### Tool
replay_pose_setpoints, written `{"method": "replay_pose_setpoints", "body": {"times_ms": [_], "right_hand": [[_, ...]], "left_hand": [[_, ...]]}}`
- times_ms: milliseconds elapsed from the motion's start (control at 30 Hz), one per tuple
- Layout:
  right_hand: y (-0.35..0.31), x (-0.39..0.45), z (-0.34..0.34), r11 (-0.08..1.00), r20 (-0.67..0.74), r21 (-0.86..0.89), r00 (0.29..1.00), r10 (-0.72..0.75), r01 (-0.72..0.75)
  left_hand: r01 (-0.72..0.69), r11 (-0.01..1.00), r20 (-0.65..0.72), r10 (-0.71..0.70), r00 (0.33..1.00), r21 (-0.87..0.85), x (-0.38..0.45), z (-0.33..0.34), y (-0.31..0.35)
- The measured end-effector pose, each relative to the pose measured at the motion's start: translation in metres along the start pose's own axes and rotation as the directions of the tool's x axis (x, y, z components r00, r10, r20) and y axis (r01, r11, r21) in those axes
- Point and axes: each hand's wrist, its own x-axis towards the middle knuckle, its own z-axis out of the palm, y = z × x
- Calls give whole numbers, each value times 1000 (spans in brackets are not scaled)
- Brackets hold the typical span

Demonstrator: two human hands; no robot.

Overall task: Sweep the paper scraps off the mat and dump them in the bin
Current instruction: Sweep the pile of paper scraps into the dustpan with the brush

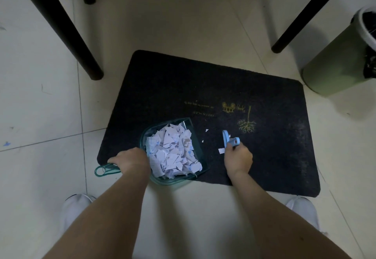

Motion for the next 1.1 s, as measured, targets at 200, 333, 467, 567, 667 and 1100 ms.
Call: {"method": "replay_pose_setpoints", "body": {"times_ms": [200,333,467,567,667,1100], "right_hand": [[-3,18,-13,953,108,295,994,35,-65],[-11,37,-21,978,-23,210,1000,-1,6],[-21,33,-7,997,15,-4,997,-78,78],[-30,17,13,984,105,-54,981,-161,168],[-35,7,19,976,189,41,958,-216,212],[-39,-5,13,978,198,-53,962,-188,202]], "left_hand": [[-13,1000,-8,13,1000,-7,2,-3,3],[-20,1000,2,20,1000,-6,3,-5,4],[-20,1000,9,20,1000,-3,2,-8,5],[-23,1000,14,23,1000,-18,2,-10,5],[-24,1000,12,24,1000,-15,1,-10,4],[-16,999,25,17,1000,-35,0,-11,4]]}}
